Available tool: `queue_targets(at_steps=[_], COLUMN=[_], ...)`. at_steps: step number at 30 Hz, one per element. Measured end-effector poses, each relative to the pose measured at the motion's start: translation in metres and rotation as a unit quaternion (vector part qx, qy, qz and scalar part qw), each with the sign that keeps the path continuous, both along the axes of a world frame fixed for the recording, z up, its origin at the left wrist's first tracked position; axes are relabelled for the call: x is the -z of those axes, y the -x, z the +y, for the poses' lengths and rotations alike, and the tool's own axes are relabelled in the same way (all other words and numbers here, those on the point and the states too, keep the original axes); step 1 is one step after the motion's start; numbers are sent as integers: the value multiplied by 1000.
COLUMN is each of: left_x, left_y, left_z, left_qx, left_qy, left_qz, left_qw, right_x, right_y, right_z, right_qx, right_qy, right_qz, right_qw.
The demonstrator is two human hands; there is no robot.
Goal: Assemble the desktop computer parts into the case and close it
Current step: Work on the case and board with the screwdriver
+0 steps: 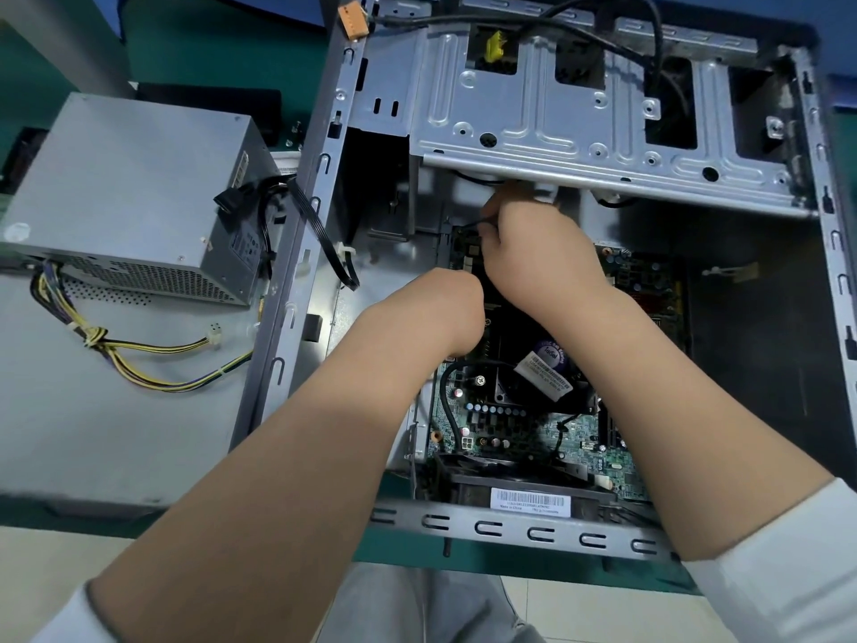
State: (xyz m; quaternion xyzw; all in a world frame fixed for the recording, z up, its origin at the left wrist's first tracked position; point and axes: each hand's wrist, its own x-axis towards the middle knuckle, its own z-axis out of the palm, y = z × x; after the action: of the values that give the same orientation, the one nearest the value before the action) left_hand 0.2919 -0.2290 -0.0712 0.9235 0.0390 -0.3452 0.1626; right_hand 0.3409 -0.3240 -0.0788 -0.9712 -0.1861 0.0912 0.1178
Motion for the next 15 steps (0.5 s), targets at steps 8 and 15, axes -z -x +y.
queue_targets(at_steps=[8, 15], left_x=[-1, -2], left_y=[0, 0], left_z=[0, 2], left_qx=[0, -2], left_qy=[4, 5], left_qz=[7, 7], left_qw=[1000, 1000], right_x=[-1, -1], right_y=[4, 0], right_z=[6, 6], right_qx=[-22, 7], right_qy=[28, 43], right_qz=[-73, -57], right_qw=[997, 997])
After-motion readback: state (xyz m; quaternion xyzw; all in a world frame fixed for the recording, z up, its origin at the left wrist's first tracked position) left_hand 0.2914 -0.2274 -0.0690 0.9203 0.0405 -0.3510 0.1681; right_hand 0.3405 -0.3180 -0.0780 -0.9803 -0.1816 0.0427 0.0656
